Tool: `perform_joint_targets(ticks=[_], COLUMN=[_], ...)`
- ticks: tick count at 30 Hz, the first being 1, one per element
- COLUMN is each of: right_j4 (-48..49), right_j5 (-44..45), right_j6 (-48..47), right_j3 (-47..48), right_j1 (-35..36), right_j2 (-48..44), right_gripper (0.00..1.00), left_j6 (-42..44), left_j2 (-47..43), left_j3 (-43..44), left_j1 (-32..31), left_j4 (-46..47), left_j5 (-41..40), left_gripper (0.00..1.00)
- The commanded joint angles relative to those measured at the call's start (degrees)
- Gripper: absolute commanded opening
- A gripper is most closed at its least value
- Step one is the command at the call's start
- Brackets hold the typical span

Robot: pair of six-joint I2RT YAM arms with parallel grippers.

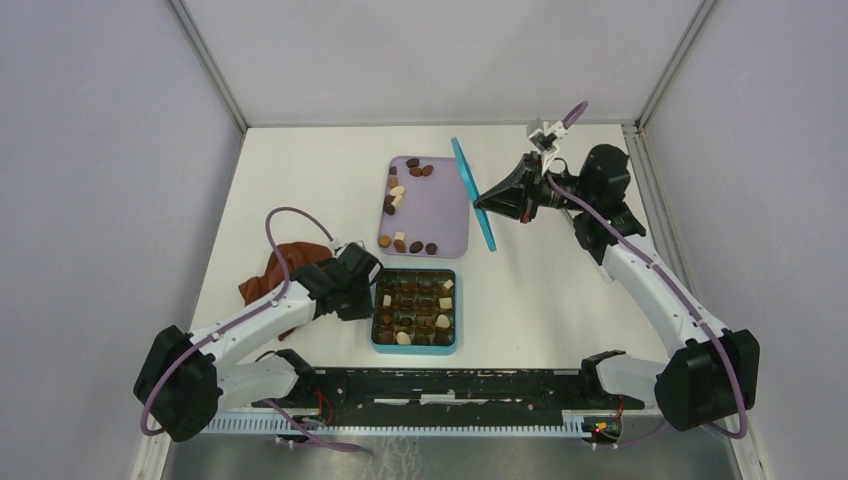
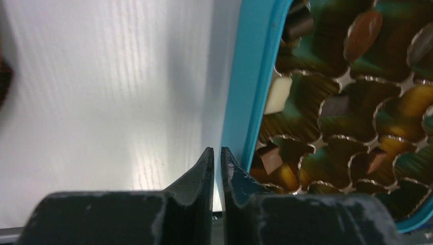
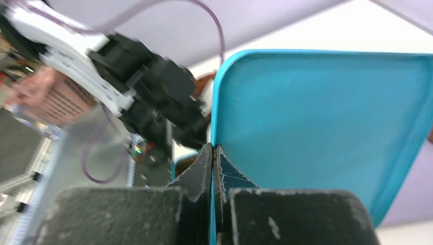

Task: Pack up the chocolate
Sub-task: Move the packing box to the center of the board.

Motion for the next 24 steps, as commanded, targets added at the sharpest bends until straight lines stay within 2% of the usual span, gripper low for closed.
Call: perform_joint_targets(ticks=[1,4,6,11,14,18,21,22,24], right_j4=[43.2,57.6,62.4,56.7,54.0,52.2,50.2,49.9,49.6], right_j5=[-2.7,-0.4,0.4,1.6,1.6,1.9,1.5,1.3,1.1], right_j6=[40.3,54.3,59.3,56.3,55.4,54.9,54.9,55.1,55.8], right_j3=[-3.0,-5.1,-6.0,-7.5,-7.5,-8.0,-8.0,-7.6,-6.7], right_j1=[-0.1,0.0,-0.1,-0.2,-0.8,-0.9,-1.1,-1.0,-1.1], right_j2=[-3.5,-2.7,-2.1,-2.9,-3.5,-4.6,-5.1,-5.0,-5.0], right_gripper=[0.00,0.00,0.00,0.00,0.00,0.00,0.00,0.00,0.00], left_j6=[-3.3,-3.4,-3.1,-2.6,-2.0,1.0,5.7,7.5,11.0], left_j2=[0.0,1.0,3.1,10.7,11.7,2.6,-9.0,-12.6,-18.1], left_j3=[-1.1,-0.4,0.7,4.6,6.7,4.6,0.9,-0.4,-3.4], left_j1=[-1.1,-1.5,-1.9,-3.8,-5.4,-5.9,-5.8,-5.8,-5.9], left_j4=[5.7,10.9,14.7,25.2,25.8,25.2,30.2,33.5,42.4], left_j5=[6.2,9.4,11.6,15.5,12.9,5.9,5.2,5.5,5.9], left_gripper=[0.15,0.15,0.16,0.16,0.16,0.17,0.18,0.24,0.42])
